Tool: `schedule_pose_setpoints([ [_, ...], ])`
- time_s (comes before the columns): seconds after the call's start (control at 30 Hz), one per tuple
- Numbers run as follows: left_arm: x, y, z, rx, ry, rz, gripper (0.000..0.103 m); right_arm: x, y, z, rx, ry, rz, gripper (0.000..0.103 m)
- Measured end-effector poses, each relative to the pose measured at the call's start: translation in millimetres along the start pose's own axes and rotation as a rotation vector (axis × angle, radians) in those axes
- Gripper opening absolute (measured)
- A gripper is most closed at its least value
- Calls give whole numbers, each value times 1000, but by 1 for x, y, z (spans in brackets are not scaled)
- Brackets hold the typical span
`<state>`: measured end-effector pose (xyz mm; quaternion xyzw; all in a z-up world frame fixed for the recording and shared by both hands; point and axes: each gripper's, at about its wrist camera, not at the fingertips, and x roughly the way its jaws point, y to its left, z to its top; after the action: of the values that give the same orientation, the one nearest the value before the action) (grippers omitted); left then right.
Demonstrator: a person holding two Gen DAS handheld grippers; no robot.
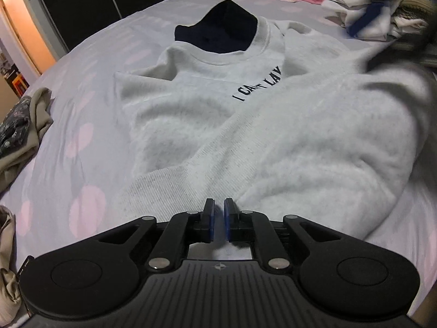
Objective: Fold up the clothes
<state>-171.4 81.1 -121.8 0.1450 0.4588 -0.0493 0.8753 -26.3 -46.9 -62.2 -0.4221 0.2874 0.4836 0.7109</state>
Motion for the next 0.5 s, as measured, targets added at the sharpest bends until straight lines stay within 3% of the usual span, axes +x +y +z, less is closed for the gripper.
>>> schedule_pose_setpoints([
  [0.2, -3, 1, -6, -23, -15, 6, 7, -33, 17, -64, 54, 185, 80, 45],
  [0.37, -6, -4, -7, -12, -13, 27, 7, -32, 7, -118, 169, 283, 51, 44],
  [0.43, -5, -3, -6, -14, -7, 28, 7, -27, -7, -137, 200, 312, -37, 39],
  [0.47, -5, -3, -6, -14, -5, 28, 7, -25, -20, -149, 243, 330, -128, 35],
  [0.5, -5, -3, -5, -15, -2, 29, 7, -27, -34, -160, 290, 346, -220, 21],
])
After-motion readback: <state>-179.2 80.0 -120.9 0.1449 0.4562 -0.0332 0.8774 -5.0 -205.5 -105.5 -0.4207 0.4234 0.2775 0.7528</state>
